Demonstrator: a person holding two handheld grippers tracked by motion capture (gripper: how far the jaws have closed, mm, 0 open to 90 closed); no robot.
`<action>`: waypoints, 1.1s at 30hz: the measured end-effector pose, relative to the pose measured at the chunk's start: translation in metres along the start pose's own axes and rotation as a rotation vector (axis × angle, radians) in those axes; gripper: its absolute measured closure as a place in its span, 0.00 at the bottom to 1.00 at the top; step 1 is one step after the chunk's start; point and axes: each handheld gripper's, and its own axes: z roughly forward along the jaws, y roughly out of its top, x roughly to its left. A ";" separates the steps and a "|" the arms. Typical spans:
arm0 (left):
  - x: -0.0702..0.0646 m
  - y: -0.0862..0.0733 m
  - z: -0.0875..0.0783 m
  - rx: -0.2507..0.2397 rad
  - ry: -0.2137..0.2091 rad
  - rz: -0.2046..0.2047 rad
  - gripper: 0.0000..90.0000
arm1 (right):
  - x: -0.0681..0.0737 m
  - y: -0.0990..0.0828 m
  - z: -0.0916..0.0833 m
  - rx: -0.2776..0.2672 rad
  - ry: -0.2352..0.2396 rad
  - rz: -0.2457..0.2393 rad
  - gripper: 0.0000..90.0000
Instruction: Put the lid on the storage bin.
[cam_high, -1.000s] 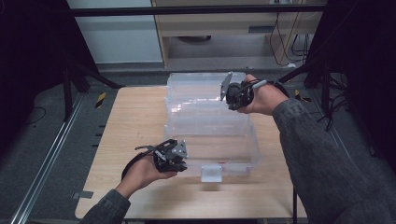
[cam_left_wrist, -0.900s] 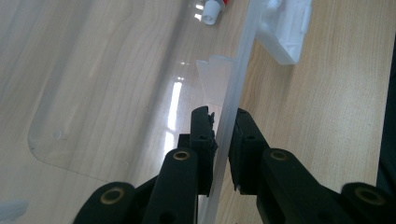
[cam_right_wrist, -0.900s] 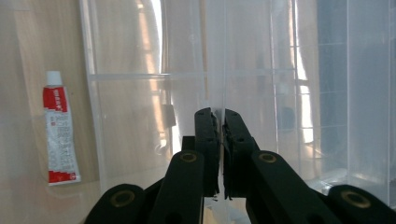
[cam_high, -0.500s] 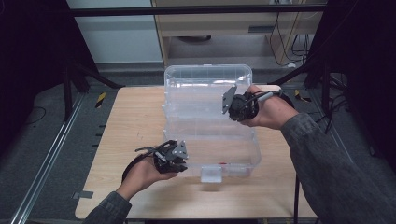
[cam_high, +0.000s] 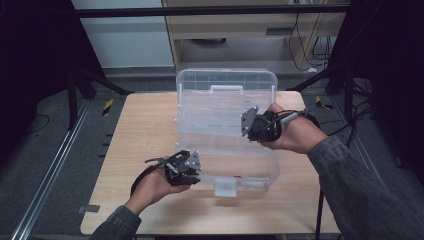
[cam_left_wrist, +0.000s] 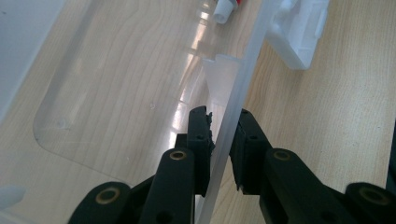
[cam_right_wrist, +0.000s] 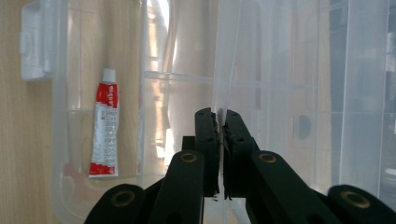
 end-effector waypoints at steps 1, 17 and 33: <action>0.000 0.000 0.000 0.000 0.000 -0.001 0.87 | 0.002 0.000 0.000 -0.003 -0.001 -0.001 0.96; -0.006 0.006 0.005 -0.021 0.035 -0.023 0.88 | -0.003 -0.008 0.004 0.005 0.014 0.006 0.94; -0.006 0.005 0.006 -0.031 0.041 0.009 0.88 | 0.017 -0.011 0.006 0.025 0.039 -0.017 0.94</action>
